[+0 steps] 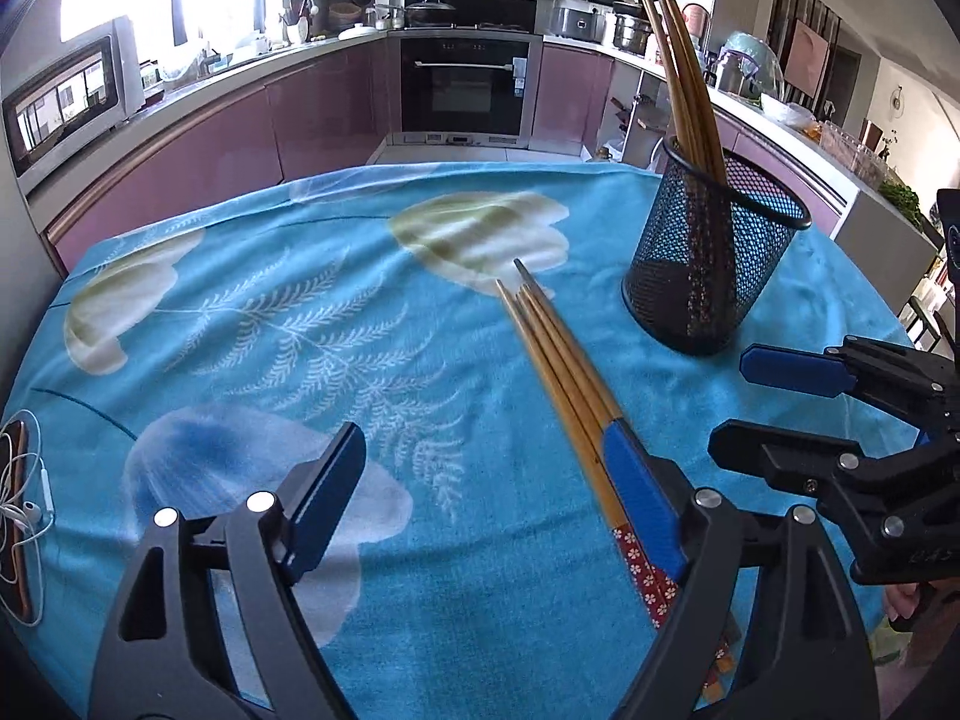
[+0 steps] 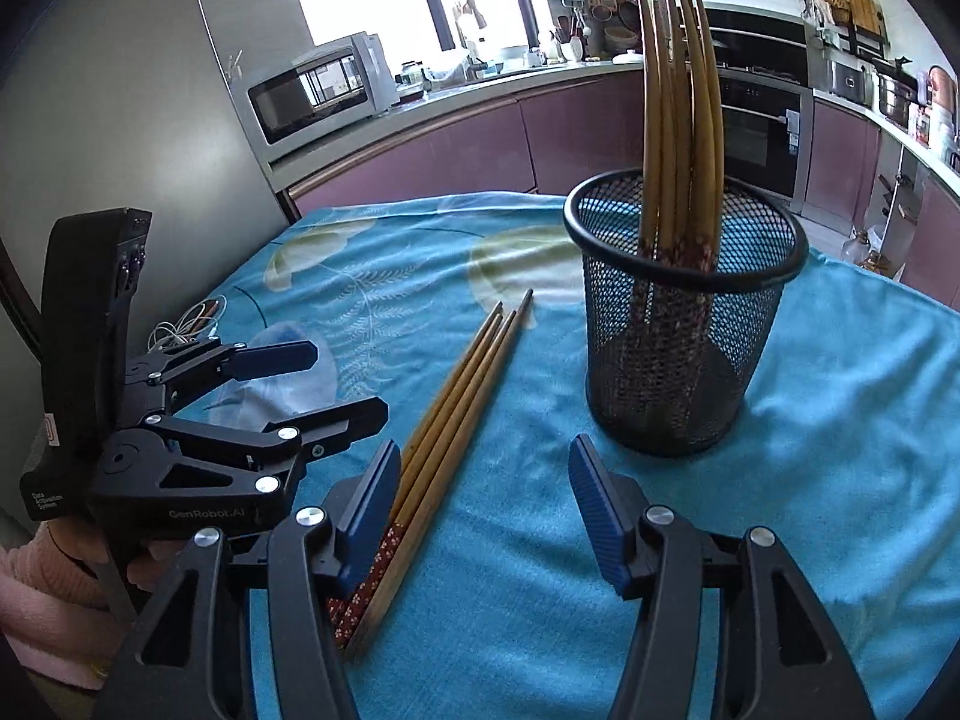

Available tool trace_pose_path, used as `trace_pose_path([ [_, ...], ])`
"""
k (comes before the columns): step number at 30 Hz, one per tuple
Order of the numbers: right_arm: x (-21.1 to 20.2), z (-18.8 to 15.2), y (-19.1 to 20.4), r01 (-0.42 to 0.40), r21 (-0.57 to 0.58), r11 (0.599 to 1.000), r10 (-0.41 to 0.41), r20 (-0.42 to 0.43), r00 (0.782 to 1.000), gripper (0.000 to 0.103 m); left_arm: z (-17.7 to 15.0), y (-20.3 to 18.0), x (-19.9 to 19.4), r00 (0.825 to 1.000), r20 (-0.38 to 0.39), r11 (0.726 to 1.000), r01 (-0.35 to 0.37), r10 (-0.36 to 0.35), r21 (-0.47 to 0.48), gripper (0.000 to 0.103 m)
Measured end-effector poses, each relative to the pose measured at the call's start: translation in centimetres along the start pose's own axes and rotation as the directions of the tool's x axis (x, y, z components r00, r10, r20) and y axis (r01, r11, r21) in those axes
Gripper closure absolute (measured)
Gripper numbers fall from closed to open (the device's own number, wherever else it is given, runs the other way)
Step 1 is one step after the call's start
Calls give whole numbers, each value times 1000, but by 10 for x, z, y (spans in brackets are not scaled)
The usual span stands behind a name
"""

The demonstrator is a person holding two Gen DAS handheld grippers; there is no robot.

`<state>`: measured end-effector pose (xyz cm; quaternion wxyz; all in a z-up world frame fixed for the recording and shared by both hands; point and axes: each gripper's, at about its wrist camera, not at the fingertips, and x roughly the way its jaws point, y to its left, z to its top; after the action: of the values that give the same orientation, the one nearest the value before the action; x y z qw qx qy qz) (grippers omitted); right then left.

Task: Organize utensils
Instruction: 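Withdraw both open grippers from the cup back toward the chopstick pile, then position both open grippers over the remaining chopsticks on the cloth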

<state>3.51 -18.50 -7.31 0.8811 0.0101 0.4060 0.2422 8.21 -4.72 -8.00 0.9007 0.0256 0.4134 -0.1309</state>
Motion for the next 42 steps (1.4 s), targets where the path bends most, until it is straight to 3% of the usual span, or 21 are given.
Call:
trace_pose_path([
  [25,17,-11,-2,13,20,1000,-12,-41,999,47,-5,-3,19,998,-58,1000,-7,7,5,22],
  [31,19,-12,1,21,6,1000,-21,-49,999,47,-5,1,19,998,-65,1000,-7,7,0,31],
  [42,26,-11,9,48,-33,998,-51,-74,996,48,-4,3,17,998,-59,1000,30,-30,-6,31],
])
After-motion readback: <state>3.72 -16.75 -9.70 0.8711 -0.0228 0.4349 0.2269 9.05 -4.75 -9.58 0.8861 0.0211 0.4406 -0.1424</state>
